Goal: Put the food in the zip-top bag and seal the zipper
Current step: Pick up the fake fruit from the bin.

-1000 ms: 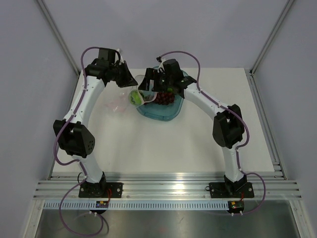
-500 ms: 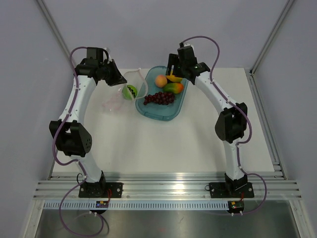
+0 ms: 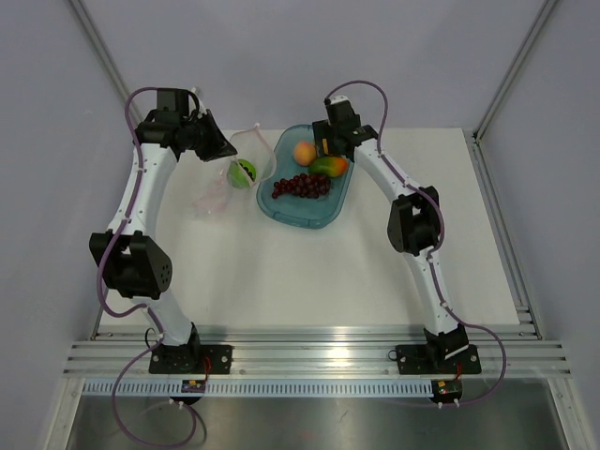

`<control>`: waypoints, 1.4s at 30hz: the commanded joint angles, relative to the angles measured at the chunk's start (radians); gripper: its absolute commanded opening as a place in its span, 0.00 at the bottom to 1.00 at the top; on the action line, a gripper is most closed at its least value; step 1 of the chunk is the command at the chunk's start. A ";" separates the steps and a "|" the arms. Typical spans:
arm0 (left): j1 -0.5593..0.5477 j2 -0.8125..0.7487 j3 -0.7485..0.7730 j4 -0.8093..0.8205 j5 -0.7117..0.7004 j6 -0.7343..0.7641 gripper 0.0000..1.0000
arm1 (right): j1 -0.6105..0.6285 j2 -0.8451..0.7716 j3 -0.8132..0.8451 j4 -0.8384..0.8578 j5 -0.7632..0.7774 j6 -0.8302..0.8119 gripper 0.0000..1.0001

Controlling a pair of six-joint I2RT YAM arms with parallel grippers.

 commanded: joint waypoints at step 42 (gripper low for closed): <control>0.003 -0.023 -0.027 0.054 0.030 0.031 0.00 | 0.051 -0.224 -0.307 0.366 -0.082 -0.390 0.50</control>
